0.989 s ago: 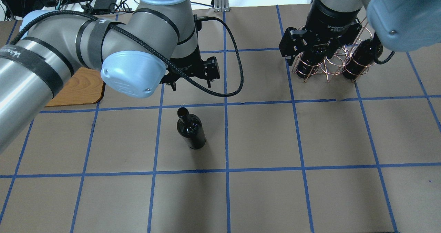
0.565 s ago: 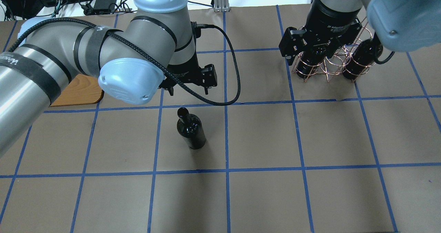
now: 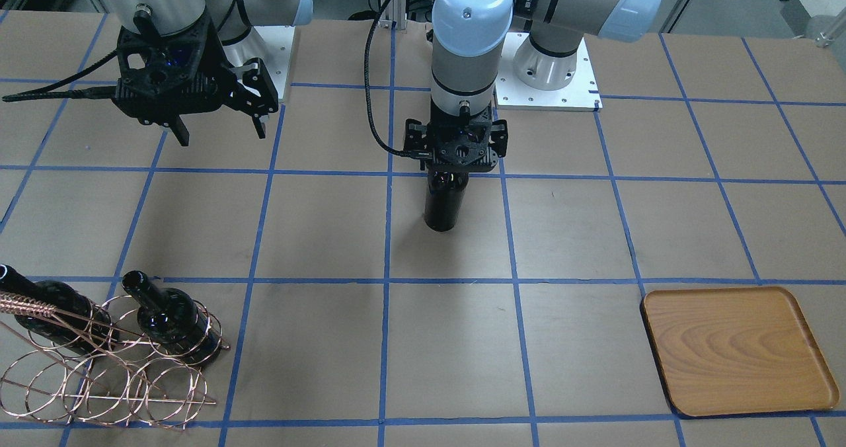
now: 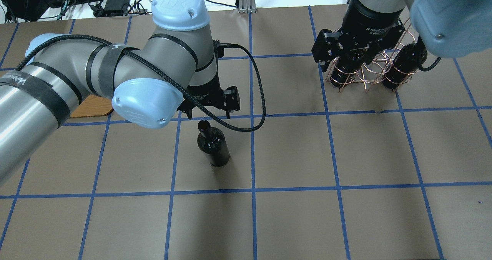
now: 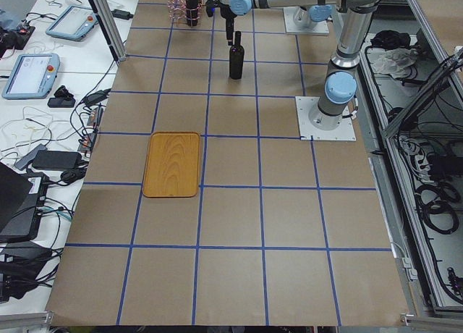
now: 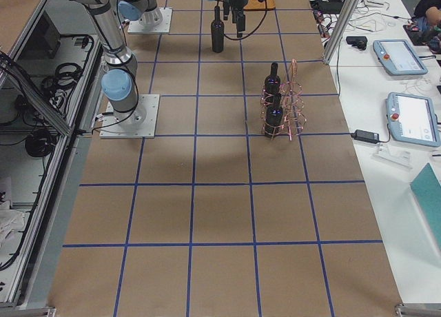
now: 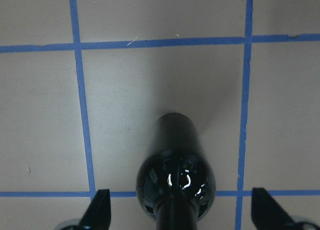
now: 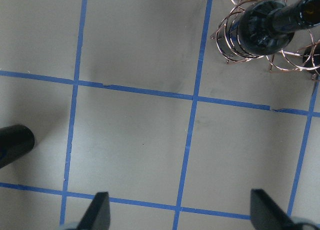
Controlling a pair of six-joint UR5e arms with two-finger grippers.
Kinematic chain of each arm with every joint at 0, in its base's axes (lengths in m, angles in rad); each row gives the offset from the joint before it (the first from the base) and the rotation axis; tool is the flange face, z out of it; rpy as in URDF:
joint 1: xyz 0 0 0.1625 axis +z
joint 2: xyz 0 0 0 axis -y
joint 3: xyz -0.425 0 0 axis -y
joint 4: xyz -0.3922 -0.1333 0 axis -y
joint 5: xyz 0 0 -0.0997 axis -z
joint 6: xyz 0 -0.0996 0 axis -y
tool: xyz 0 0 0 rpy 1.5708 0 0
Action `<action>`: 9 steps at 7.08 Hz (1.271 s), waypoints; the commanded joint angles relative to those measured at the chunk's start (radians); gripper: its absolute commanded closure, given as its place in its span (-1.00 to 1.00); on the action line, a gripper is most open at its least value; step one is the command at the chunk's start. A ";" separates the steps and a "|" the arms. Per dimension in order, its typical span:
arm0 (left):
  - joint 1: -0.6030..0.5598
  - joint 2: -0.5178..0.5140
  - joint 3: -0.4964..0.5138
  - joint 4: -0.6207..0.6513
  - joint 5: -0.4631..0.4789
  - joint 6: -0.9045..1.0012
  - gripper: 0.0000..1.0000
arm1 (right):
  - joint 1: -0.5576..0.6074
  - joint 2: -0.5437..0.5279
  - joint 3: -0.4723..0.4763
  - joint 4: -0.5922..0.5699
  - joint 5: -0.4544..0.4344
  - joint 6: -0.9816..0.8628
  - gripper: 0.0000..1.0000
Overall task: Take wine from basket and place on tray
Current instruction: 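Lower the left gripper over the bottle neck and close on it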
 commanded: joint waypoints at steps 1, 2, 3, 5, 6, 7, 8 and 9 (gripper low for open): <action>0.001 0.028 -0.010 -0.060 -0.003 0.000 -1.00 | -0.001 0.000 0.000 0.004 0.002 -0.008 -1.00; 0.001 0.033 -0.010 -0.068 -0.024 -0.002 -1.00 | 0.000 0.002 0.000 0.011 0.000 -0.016 -1.00; 0.001 0.035 -0.010 -0.069 -0.026 -0.005 -0.96 | 0.000 0.002 0.000 0.014 0.006 -0.016 -1.00; 0.001 0.035 -0.010 -0.065 -0.026 -0.008 -0.91 | -0.001 -0.001 0.001 0.018 0.005 -0.008 -1.00; 0.001 0.035 -0.010 -0.060 -0.026 -0.008 -0.88 | -0.001 -0.001 0.001 0.018 0.002 -0.008 -1.00; 0.001 0.033 -0.010 -0.052 -0.026 -0.008 -0.87 | -0.001 -0.001 0.000 0.014 0.002 -0.010 -1.00; 0.005 0.033 -0.009 -0.051 -0.024 -0.005 -0.86 | -0.001 -0.001 0.001 0.012 0.002 -0.010 -1.00; 0.005 0.031 -0.009 -0.031 -0.024 -0.007 -0.86 | -0.001 -0.001 0.001 0.006 0.000 -0.010 -1.00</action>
